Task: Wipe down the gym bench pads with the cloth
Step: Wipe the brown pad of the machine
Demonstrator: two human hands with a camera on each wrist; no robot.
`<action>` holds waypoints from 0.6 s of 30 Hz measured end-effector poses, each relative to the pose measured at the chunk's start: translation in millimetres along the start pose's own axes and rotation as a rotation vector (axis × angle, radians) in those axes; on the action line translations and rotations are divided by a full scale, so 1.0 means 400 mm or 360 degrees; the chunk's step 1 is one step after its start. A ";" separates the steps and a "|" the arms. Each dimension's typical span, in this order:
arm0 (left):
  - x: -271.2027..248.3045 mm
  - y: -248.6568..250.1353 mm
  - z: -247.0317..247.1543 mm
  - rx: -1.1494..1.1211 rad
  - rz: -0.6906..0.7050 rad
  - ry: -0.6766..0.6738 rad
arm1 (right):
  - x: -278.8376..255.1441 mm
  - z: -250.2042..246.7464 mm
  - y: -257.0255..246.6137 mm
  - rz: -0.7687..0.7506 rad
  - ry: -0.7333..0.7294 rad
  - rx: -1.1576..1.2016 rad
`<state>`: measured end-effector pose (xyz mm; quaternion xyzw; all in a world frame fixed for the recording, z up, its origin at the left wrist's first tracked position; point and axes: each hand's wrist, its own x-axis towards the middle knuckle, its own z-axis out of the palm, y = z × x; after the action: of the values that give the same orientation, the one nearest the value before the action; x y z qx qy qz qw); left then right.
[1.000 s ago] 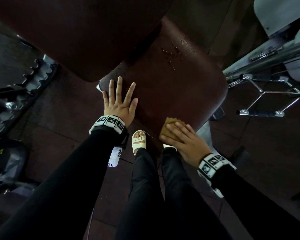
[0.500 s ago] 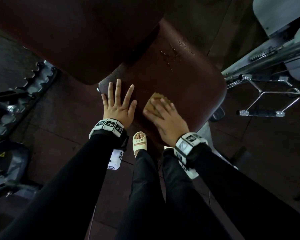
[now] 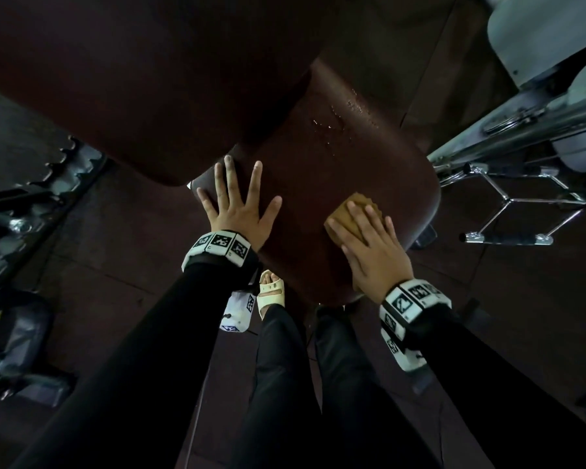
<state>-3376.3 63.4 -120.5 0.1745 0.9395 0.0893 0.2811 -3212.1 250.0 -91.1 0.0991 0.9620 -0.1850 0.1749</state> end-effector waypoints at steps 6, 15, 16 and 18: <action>0.005 0.006 -0.022 0.0006 -0.0059 -0.0153 | 0.145 -0.050 -0.028 0.0009 0.0010 -0.0043; 0.010 0.011 -0.038 -0.0001 -0.0070 -0.0304 | 0.031 -0.047 0.012 -0.0100 -0.0283 -0.0156; 0.011 0.011 -0.039 -0.0001 -0.0072 -0.0314 | 0.041 -0.051 0.007 -0.0082 -0.0308 -0.0152; 0.013 0.011 -0.040 -0.0009 -0.0073 -0.0320 | 0.092 -0.069 -0.016 -0.0075 -0.0305 -0.0152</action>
<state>-3387.9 68.4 -108.6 0.1601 0.9100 0.0676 0.3764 -3256.0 259.5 -78.6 0.0499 0.9506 -0.1515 0.2663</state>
